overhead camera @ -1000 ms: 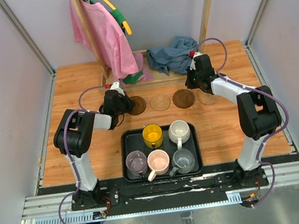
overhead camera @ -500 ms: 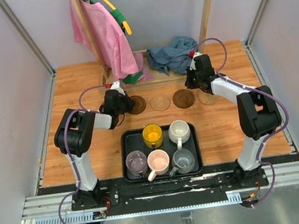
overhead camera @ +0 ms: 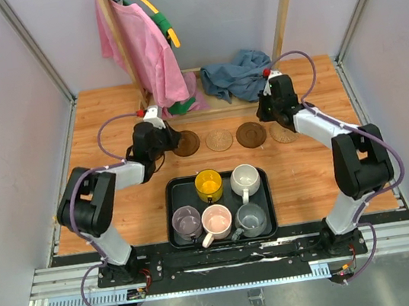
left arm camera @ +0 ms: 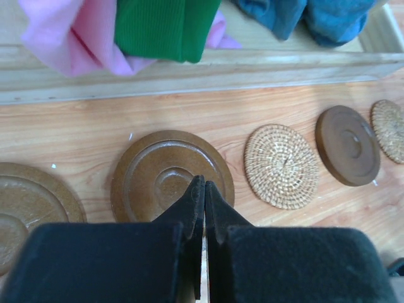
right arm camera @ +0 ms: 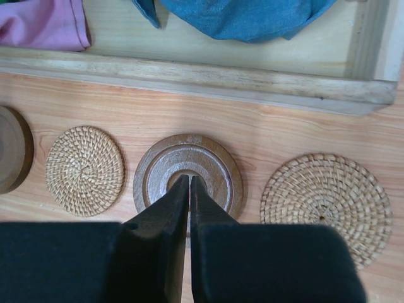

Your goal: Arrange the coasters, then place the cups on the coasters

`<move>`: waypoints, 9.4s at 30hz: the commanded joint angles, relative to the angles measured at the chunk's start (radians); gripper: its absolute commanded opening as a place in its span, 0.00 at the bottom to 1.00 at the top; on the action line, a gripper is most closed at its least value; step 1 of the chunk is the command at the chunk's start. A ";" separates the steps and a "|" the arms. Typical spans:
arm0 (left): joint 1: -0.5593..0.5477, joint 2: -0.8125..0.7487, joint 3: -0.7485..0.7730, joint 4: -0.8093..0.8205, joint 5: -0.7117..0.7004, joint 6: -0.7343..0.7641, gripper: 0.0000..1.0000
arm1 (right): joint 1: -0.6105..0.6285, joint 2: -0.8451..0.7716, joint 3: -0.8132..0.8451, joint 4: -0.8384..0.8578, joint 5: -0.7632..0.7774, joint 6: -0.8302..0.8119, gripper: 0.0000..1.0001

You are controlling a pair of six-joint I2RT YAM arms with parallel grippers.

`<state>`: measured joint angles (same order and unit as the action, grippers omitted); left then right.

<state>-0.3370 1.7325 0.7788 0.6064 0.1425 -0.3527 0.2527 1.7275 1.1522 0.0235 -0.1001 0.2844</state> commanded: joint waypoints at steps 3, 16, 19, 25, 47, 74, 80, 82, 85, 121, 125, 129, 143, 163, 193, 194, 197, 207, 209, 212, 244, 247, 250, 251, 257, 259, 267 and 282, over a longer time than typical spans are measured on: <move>-0.005 -0.171 -0.076 -0.032 -0.057 0.038 0.01 | 0.006 -0.145 -0.066 -0.027 0.088 -0.012 0.09; -0.004 -0.416 -0.215 -0.174 -0.255 0.014 0.01 | 0.008 -0.353 -0.207 -0.105 0.151 0.027 0.19; -0.004 -0.432 -0.235 -0.192 -0.298 0.001 0.00 | 0.009 -0.383 -0.221 -0.133 0.169 0.023 0.23; -0.005 -0.421 -0.256 -0.182 -0.306 -0.013 0.01 | 0.011 -0.414 -0.238 -0.156 0.182 0.018 0.24; 0.059 -0.274 -0.176 -0.314 -0.496 -0.152 0.00 | 0.023 -0.331 -0.211 -0.156 0.196 -0.006 0.01; 0.118 -0.141 -0.138 -0.396 -0.418 -0.245 0.00 | 0.023 -0.274 -0.197 -0.132 0.165 -0.010 0.01; 0.118 -0.113 -0.123 -0.388 -0.415 -0.236 0.01 | 0.023 -0.267 -0.194 -0.131 0.166 -0.010 0.01; 0.118 -0.106 -0.118 -0.385 -0.414 -0.233 0.01 | 0.023 -0.265 -0.192 -0.131 0.166 -0.011 0.01; 0.118 -0.095 -0.113 -0.385 -0.411 -0.232 0.01 | 0.022 -0.263 -0.192 -0.132 0.166 -0.009 0.01; 0.107 -0.573 -0.268 -0.393 -0.336 -0.146 0.01 | 0.198 -0.019 0.022 -0.213 0.069 0.007 0.01; 0.107 -0.582 -0.261 -0.377 -0.304 -0.095 0.01 | 0.198 -0.072 0.006 -0.227 0.131 -0.005 0.04; 0.107 -0.602 -0.248 -0.363 -0.263 -0.056 0.02 | 0.198 -0.157 -0.022 -0.236 0.234 -0.018 0.06; 0.099 -0.692 -0.190 -0.400 -0.175 -0.058 0.10 | -0.009 -0.429 -0.145 -0.262 0.348 0.116 0.98; -0.148 -0.655 -0.146 -0.474 -0.298 0.041 0.09 | 0.196 -0.627 -0.200 -0.541 0.443 0.147 0.99; -0.201 -0.708 -0.237 -0.520 -0.302 -0.053 0.08 | 0.696 -0.660 -0.321 -0.595 0.500 0.492 0.98; -0.201 -0.714 -0.247 -0.513 -0.300 -0.054 0.08 | 0.701 -0.652 -0.324 -0.596 0.505 0.511 0.98; -0.201 -0.733 -0.272 -0.490 -0.287 -0.058 0.08 | 0.724 -0.615 -0.316 -0.604 0.522 0.549 0.98; -0.201 -0.737 -0.296 -0.470 -0.278 -0.047 0.08 | 0.832 -0.436 -0.220 -0.663 0.604 0.608 1.00; -0.202 -0.734 -0.304 -0.465 -0.279 -0.050 0.08 | 0.841 -0.404 -0.202 -0.671 0.605 0.608 1.00; -0.201 -0.731 -0.327 -0.444 -0.274 -0.051 0.08 | 0.850 -0.367 -0.184 -0.689 0.619 0.618 1.00; -0.201 -0.610 -0.340 -0.377 -0.260 -0.063 0.08 | 0.849 -0.475 -0.327 -0.824 0.743 0.728 0.97; -0.201 -0.608 -0.340 -0.378 -0.262 -0.063 0.08 | 0.847 -0.468 -0.326 -0.750 0.698 0.655 0.94; -0.201 -0.608 -0.339 -0.381 -0.264 -0.063 0.08 | 0.837 -0.444 -0.314 -0.702 0.654 0.612 0.90; -0.201 -0.609 -0.339 -0.382 -0.266 -0.063 0.08 | 0.836 -0.434 -0.310 -0.692 0.643 0.601 0.89; -0.201 -0.610 -0.340 -0.388 -0.280 -0.056 0.08 | 0.824 -0.381 -0.292 -0.664 0.609 0.565 0.83; -0.201 -0.609 -0.340 -0.389 -0.283 -0.055 0.08 | 0.818 -0.373 -0.293 -0.653 0.600 0.559 0.80; -0.201 -0.594 -0.334 -0.387 -0.288 -0.052 0.08 | 0.767 -0.389 -0.331 -0.596 0.557 0.543 0.73; -0.201 -0.578 -0.337 -0.392 -0.304 -0.050 0.08 | 0.728 -0.351 -0.355 -0.565 0.484 0.532 0.65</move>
<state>-0.5308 1.1473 0.4423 0.1925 -0.1410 -0.4118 0.9916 1.3598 0.8124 -0.5488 0.3912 0.8280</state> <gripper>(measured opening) 0.078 0.665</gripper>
